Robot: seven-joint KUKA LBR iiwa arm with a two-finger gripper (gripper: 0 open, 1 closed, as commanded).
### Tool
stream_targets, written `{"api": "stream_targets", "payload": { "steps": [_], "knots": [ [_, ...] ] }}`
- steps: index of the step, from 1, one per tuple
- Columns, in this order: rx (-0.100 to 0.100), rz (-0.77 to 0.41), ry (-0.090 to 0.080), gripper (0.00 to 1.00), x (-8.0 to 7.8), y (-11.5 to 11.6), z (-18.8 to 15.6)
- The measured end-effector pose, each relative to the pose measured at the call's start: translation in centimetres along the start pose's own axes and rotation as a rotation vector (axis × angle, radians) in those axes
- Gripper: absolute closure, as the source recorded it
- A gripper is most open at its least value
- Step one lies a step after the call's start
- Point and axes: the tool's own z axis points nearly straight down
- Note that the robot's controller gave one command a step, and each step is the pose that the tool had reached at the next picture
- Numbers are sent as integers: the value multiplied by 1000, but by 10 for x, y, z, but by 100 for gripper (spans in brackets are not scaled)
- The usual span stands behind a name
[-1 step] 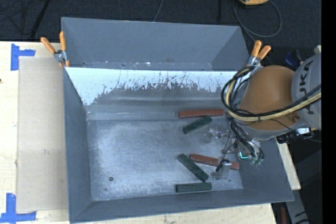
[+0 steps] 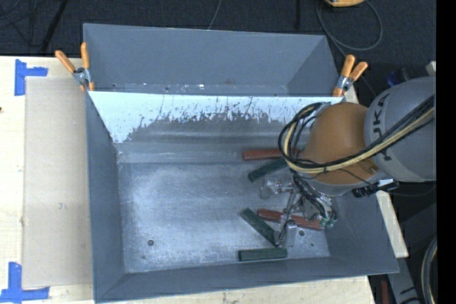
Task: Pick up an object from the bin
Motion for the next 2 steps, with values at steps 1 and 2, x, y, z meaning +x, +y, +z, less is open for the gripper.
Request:
{"api": "stream_targets", "payload": {
  "steps": [1, 2],
  "knots": [
    [1, -31, -8, 0, 11, -5, -4],
    [1, -50, -7, 0, 21, -14, -4]
  ]
}}
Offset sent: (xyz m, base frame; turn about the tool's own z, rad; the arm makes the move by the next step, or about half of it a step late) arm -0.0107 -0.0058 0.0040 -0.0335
